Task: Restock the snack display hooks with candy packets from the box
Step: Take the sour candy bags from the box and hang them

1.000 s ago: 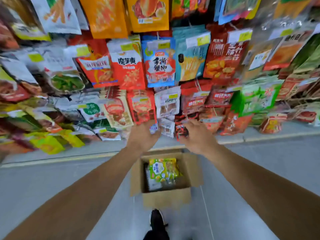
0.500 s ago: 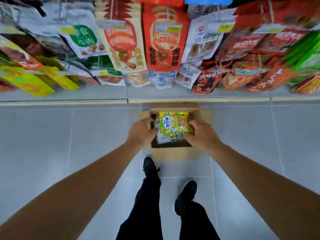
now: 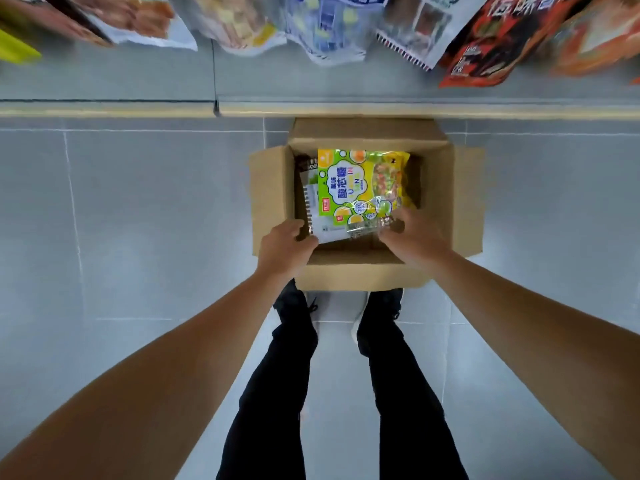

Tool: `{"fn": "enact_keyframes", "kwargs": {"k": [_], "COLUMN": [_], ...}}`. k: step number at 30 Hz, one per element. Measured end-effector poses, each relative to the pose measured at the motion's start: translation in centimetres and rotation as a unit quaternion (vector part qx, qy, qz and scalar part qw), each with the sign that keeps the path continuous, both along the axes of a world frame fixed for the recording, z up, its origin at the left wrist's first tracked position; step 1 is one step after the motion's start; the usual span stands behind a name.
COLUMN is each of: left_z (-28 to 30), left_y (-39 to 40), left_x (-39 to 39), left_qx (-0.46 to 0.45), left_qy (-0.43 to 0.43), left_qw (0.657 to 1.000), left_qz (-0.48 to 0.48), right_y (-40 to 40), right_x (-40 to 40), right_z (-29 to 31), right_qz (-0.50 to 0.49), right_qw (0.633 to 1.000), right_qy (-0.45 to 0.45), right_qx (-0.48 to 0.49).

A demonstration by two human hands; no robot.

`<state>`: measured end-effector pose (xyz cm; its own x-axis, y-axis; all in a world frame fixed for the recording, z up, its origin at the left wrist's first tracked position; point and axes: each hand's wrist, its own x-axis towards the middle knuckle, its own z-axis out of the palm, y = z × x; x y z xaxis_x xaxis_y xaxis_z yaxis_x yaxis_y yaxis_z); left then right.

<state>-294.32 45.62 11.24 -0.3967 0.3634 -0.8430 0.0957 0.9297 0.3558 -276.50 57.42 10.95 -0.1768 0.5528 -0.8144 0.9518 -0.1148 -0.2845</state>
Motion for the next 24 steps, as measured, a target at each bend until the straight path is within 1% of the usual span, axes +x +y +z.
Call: {"fn": "enact_keyframes", "kwargs": {"k": [5, 7, 9, 11, 12, 14, 16, 17, 18, 20, 21, 23, 24], "left_z": [-12.0, -17.4, -21.3, -24.6, -25.8, -27.8, -28.9, -29.2, -29.0, -28.0, -27.4, -25.9, -25.3], "left_y": [1.8, 2.8, 3.6, 4.6, 5.1, 5.7, 5.6, 5.5, 5.4, 4.7, 4.2, 3.4, 3.0], "left_x": [1.7, 2.2, 2.4, 2.7, 2.9, 3.6, 4.1, 4.3, 4.4, 4.6, 4.6, 4.7, 4.7], "left_qx": [-0.005, -0.003, 0.002, 0.002, -0.002, -0.010, -0.008, -0.003, 0.001, 0.008, 0.014, 0.043, 0.054], "left_qy": [0.006, 0.029, 0.059, 0.079, 0.073, 0.046, 0.007, -0.018, -0.051, -0.131, -0.160, -0.218, -0.242], "left_qw": [0.999, 0.998, 0.996, 0.994, 0.993, 0.992, 0.982, 0.969, 0.948, 0.880, 0.848, 0.799, 0.782], "left_qz": [0.040, 0.054, 0.067, 0.080, 0.091, 0.121, 0.187, 0.245, 0.314, 0.457, 0.506, 0.559, 0.572], "right_y": [1.0, 2.2, 4.1, 6.7, 7.9, 9.1, 8.7, 8.4, 8.1, 7.6, 7.0, 6.0, 5.2], "right_x": [2.3, 3.2, 3.7, 3.9, 3.8, 3.6, 3.2, 3.0, 2.9, 3.2, 3.3, 3.7, 3.9], "right_z": [-12.3, -17.4, -21.1, -24.4, -25.8, -28.8, -30.6, -31.0, -30.9, -30.1, -29.1, -27.0, -26.7], "right_qz": [-0.016, -0.029, -0.065, -0.138, -0.172, -0.220, -0.235, -0.242, -0.253, -0.282, -0.298, -0.346, -0.382], "right_qw": [0.999, 0.999, 0.998, 0.990, 0.985, 0.975, 0.971, 0.969, 0.967, 0.959, 0.954, 0.936, 0.918], "right_qy": [-0.024, -0.029, -0.025, -0.024, -0.027, -0.034, -0.041, -0.039, -0.039, -0.030, -0.026, -0.004, 0.005], "right_qx": [-0.037, -0.028, -0.010, 0.004, 0.002, -0.012, -0.022, -0.015, -0.002, 0.007, -0.004, -0.069, -0.106]}}
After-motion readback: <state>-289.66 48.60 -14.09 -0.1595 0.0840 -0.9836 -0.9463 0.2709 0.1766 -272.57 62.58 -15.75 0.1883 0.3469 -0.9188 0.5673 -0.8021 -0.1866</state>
